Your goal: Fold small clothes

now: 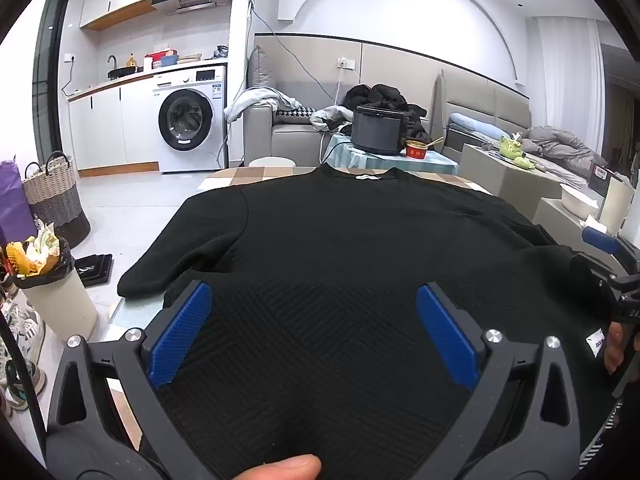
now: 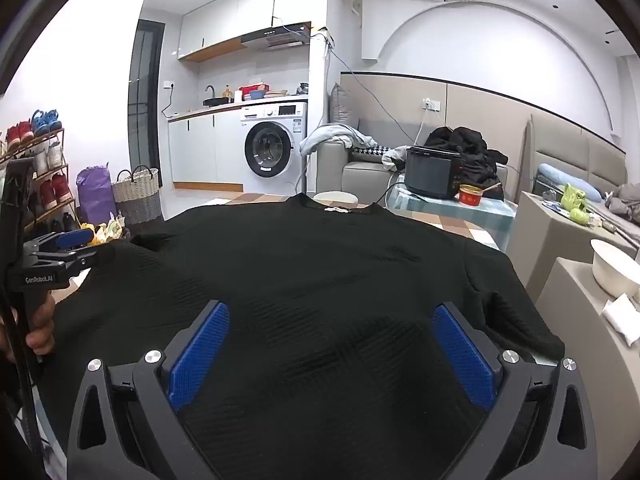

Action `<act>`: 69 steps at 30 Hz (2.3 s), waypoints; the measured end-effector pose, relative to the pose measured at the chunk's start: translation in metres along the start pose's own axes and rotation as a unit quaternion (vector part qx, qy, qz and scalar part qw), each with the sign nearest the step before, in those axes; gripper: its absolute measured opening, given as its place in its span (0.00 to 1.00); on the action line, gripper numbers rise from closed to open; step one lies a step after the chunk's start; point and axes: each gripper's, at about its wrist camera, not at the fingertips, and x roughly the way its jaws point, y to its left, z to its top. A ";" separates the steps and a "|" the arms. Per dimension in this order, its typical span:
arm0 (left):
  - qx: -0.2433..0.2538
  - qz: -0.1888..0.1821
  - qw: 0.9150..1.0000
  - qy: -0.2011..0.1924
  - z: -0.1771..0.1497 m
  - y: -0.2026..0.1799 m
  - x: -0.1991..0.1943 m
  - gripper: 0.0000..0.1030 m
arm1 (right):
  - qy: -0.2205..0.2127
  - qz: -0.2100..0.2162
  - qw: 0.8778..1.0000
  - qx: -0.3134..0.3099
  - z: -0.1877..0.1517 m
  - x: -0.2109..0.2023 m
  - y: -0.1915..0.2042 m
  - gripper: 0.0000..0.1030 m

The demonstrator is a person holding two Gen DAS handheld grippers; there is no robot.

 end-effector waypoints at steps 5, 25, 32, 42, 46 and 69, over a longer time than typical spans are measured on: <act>-0.002 -0.001 1.000 0.002 0.000 0.000 0.000 0.99 | -0.011 0.001 1.000 -0.004 -0.001 0.000 0.001 1.00; 0.002 0.001 1.000 0.005 0.000 0.000 0.001 0.99 | -0.004 0.000 1.000 -0.005 -0.003 0.000 -0.003 1.00; 0.003 0.001 1.000 0.004 0.000 -0.001 0.001 0.99 | -0.004 0.001 1.000 -0.005 -0.003 0.000 -0.003 1.00; 0.003 0.001 1.000 0.005 0.001 -0.002 0.003 0.99 | -0.003 0.000 1.000 -0.005 -0.003 0.001 -0.002 1.00; 0.003 0.001 1.000 0.005 0.001 -0.003 0.003 0.99 | -0.003 0.001 1.000 -0.004 -0.003 0.001 -0.003 1.00; 0.002 0.001 1.000 0.005 0.001 -0.002 0.003 0.99 | -0.002 0.000 1.000 -0.005 -0.002 0.002 -0.002 1.00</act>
